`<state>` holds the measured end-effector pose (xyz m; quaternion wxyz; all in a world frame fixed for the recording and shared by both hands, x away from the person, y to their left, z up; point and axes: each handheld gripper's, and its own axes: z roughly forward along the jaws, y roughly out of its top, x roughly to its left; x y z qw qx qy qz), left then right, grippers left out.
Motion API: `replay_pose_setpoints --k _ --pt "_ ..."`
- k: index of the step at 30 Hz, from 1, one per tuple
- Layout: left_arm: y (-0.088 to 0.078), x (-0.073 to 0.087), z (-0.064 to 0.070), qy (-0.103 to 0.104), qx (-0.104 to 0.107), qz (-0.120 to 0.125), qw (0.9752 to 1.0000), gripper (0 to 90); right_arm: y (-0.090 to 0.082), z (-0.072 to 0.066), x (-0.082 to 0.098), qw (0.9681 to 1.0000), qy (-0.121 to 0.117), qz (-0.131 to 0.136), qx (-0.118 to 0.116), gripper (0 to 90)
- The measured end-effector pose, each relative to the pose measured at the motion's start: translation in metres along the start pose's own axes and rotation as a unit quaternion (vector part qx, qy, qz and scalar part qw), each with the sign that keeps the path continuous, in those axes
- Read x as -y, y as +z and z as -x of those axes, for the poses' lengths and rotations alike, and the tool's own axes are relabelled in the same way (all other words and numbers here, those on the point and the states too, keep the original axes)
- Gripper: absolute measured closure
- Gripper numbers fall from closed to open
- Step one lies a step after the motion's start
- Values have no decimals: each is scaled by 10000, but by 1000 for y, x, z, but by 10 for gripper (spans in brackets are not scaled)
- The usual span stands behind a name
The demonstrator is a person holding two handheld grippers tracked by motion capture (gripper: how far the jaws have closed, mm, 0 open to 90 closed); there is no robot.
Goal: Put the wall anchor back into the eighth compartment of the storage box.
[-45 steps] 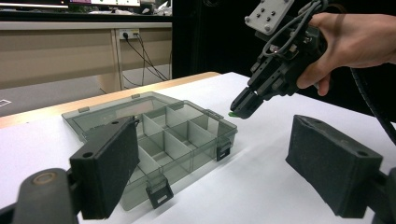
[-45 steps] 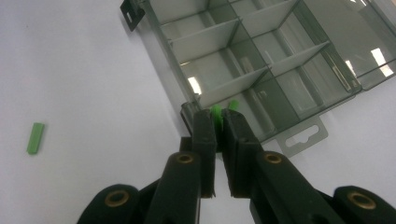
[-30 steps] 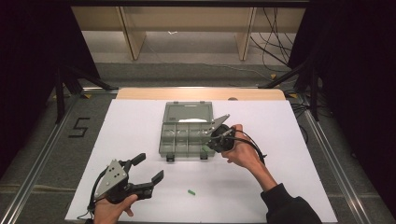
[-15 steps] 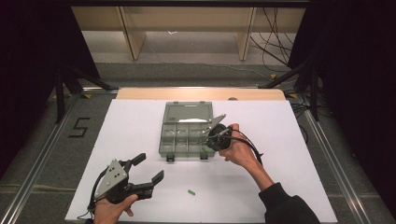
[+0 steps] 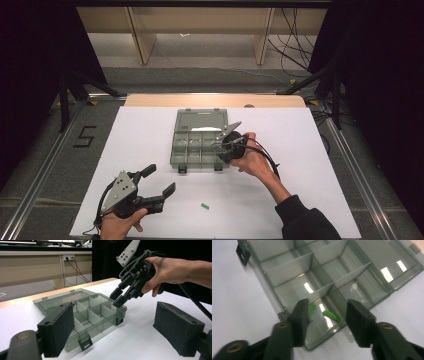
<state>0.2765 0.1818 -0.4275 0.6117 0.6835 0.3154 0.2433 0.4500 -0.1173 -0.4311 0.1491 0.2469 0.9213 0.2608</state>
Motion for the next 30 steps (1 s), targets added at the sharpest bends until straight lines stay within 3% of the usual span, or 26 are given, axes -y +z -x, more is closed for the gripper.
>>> replay_pose_setpoints --k 3,7,10,12,17,19,23,30 --pt "0 0 0 -10 0 8 10000 160 -7 0 -2 9996 214 153 -72 456" --pt "-1 0 -1 -4 -15 21 10000 160 -17 -5 -3 9995 102 282 -93 399" --pt "0 0 -2 37 28 98 9999 160 -22 -14 -4 9994 165 246 -156 373" --pt "-1 0 0 -27 -32 16 10000 160 -23 -21 -4 9994 80 230 -233 362" --pt "1 0 -2 23 39 116 9999 160 -23 -41 -7 9988 -114 135 -447 303" --pt "-2 -1 0 -15 -28 11 10000 160 -24 -49 -7 9984 -193 66 -533 279" --pt "1 1 -1 28 -21 -30 10000 160 -24 -68 -5 9956 -378 -153 -839 258" --pt "2 1 -2 35 27 60 10000 160 -21 -96 0 9904 -685 -465 -1103 300"
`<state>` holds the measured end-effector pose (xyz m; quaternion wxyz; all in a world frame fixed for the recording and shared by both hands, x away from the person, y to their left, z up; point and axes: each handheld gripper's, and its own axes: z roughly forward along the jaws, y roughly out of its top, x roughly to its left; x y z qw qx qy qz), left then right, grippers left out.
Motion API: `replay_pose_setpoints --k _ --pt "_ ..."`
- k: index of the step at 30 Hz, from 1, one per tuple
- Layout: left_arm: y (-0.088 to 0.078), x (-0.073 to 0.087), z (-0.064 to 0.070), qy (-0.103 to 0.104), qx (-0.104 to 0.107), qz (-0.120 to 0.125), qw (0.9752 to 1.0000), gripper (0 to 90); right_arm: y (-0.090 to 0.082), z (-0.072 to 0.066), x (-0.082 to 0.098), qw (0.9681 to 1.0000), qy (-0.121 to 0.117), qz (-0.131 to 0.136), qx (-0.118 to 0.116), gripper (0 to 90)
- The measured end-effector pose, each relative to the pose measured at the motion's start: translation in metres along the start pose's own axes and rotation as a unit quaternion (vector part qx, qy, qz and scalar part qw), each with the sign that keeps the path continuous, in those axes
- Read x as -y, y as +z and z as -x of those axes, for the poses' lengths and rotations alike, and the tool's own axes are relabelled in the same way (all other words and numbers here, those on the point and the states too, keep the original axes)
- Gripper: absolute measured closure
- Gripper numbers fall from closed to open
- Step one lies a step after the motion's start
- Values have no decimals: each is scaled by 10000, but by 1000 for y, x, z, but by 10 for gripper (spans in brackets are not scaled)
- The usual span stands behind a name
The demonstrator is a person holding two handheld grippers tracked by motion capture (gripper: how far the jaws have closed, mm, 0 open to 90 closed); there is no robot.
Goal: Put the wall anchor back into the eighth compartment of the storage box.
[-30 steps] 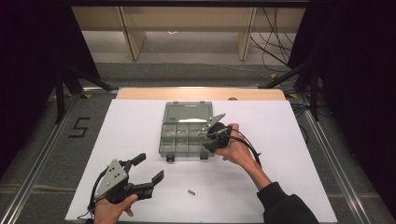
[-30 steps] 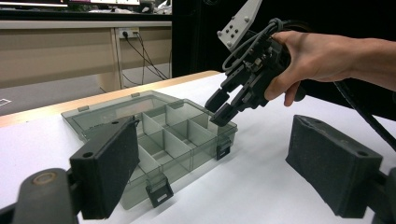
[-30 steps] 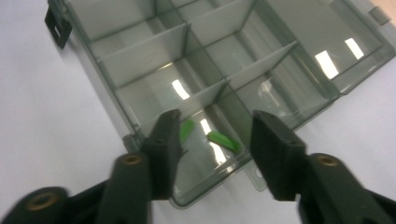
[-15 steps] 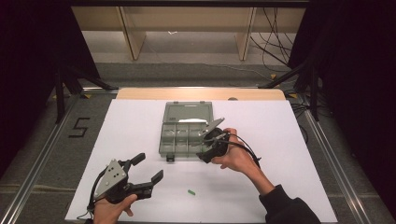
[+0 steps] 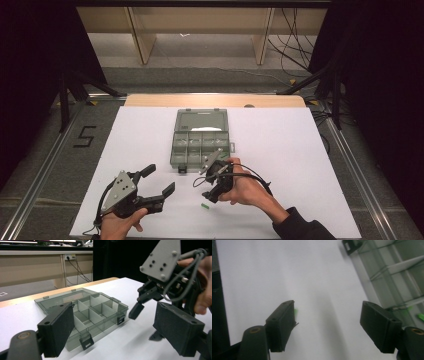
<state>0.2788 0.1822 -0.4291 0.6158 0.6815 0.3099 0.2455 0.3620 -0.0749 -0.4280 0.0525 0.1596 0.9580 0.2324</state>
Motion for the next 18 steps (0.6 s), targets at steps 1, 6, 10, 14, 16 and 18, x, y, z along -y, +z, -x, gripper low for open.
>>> replay_pose_setpoints --k 1,6,10,14,16,18 --pt "-1 0 0 19 -27 -33 10000 160 1 -3 0 10000 -40 -37 -24 322" --pt "0 0 0 -14 6 0 10000 160 7 -13 -1 9993 -252 -212 -195 381" --pt "-1 0 1 -1 -36 -81 10000 160 15 -20 -1 9979 -443 -398 -271 422" --pt "0 0 1 -5 3 1 10000 160 19 -23 -1 9968 -567 -471 -309 456" --pt "-1 -1 2 -20 -36 -78 10000 160 22 -24 -1 9964 -567 -532 -326 478" --pt "-1 0 1 -16 -51 -84 10000 160 25 -25 0 9957 -587 -608 -388 500"
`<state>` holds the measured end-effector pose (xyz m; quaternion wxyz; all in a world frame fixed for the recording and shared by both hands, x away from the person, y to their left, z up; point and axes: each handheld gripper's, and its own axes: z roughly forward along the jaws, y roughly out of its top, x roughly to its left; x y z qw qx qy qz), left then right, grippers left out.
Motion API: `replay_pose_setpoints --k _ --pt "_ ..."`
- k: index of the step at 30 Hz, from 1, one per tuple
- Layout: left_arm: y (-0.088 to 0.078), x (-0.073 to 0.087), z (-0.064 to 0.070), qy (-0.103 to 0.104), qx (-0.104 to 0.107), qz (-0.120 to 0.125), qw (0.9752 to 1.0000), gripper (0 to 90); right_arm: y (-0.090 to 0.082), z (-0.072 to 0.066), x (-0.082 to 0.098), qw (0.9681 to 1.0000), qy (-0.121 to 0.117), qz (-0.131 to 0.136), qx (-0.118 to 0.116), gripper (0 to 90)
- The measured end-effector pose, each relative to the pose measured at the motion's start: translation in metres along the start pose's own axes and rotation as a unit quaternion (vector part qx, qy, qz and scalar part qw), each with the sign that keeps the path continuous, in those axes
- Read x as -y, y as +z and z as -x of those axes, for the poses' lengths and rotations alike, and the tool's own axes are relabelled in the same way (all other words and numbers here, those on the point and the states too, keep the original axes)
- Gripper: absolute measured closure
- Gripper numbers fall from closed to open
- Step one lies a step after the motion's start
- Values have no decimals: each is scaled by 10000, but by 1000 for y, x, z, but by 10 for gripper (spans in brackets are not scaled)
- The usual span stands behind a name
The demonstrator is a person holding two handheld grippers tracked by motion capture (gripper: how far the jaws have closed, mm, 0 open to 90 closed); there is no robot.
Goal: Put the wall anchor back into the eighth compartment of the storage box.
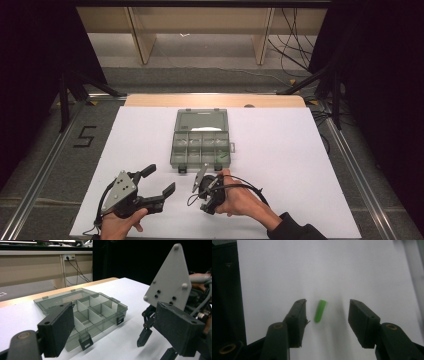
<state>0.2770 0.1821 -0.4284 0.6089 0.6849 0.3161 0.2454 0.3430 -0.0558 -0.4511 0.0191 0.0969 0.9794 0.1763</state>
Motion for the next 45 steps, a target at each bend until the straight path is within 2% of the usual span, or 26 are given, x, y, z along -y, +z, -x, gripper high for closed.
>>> replay_pose_setpoints --k 3,4,6,13,15,19,21,23,25,27,28,39,40,45 --pt "0 0 0 -7 1 0 10000 160 4 -1 1 10000 -22 -23 -31 543" --pt "0 0 0 31 16 3 10000 160 5 -2 0 9999 64 -71 -41 554" --pt "0 0 0 -1 6 5 10000 160 6 -1 0 9999 -84 -65 -15 584" --pt "0 0 0 -5 -1 2 10000 160 10 -2 -1 9999 -72 -154 24 695" --pt "0 0 0 -22 -3 -1 10000 160 12 -2 0 9998 -1 -197 -42 725" --pt "0 0 0 -14 -4 2 10000 160 12 -1 -1 9998 -98 -177 -38 797" --pt "0 0 0 -5 6 8 10000 160 12 -1 -1 9998 -57 -181 -69 831" --pt "0 0 1 -2 16 15 10000 160 12 -1 -1 9998 -55 -199 -30 839" --pt "0 0 0 13 20 17 10000 160 12 1 -1 9994 -235 -264 28 841" --pt "0 0 0 24 19 10 10000 160 11 2 -1 9994 -250 -253 19 843" --pt "0 0 0 12 17 11 10000 160 11 0 -1 9998 -61 -183 -40 843" --pt "0 0 0 26 17 9 10000 160 -5 10 1 9999 85 50 47 843" --pt "0 0 0 25 20 11 10000 161 -7 12 1 10000 17 75 57 843" --pt "0 0 0 -10 5 10 10000 160 -10 14 2 9998 87 109 133 843"
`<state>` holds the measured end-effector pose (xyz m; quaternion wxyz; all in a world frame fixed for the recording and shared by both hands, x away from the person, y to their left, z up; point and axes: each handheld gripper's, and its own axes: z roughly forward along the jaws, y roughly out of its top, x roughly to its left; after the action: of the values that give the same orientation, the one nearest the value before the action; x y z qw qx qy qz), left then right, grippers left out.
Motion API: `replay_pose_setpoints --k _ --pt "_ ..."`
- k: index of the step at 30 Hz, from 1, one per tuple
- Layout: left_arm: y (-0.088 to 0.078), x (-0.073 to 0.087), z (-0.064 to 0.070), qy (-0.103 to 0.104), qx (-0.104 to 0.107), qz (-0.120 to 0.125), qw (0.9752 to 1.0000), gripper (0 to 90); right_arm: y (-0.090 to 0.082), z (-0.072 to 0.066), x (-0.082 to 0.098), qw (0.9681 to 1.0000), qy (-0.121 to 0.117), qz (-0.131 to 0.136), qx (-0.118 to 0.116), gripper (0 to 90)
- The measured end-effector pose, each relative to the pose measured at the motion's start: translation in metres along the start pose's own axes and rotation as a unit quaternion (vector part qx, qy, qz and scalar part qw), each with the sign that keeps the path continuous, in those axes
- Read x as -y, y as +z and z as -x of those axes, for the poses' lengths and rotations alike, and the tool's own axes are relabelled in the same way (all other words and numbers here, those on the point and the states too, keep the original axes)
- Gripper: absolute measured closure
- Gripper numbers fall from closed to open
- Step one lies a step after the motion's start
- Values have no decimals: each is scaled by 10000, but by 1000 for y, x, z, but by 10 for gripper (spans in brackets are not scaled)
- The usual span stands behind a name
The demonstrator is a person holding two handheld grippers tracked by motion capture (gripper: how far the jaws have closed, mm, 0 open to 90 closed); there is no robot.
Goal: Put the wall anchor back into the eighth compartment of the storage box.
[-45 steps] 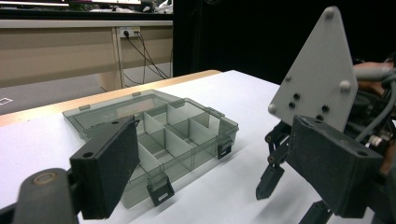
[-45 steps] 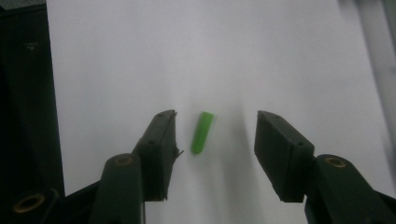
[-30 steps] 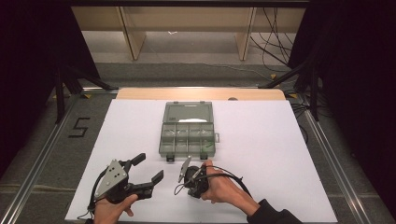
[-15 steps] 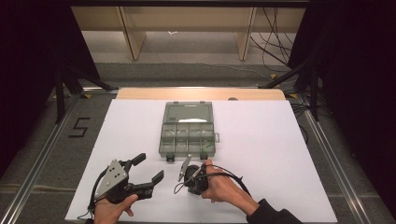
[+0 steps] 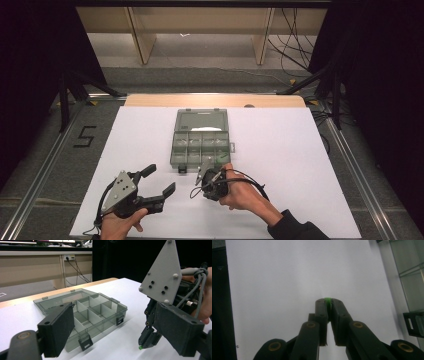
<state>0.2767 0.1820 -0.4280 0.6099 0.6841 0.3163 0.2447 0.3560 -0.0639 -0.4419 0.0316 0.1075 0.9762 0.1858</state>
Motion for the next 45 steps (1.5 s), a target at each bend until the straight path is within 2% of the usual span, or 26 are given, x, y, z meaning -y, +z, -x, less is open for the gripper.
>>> replay_pose_setpoints --k 13,19,24,37,45 --pt "0 -1 1 -34 26 36 10000 160 -8 9 3 9999 32 100 61 843" --pt "0 0 1 -45 21 36 10000 160 -15 15 6 9997 145 158 127 843" --pt "0 0 0 28 29 14 10000 160 -21 20 8 9994 192 197 202 843" --pt "0 0 1 -38 16 33 10000 160 -37 36 15 9974 407 447 397 844" --pt "0 0 0 24 27 13 10000 160 -46 45 17 9957 468 590 538 844"
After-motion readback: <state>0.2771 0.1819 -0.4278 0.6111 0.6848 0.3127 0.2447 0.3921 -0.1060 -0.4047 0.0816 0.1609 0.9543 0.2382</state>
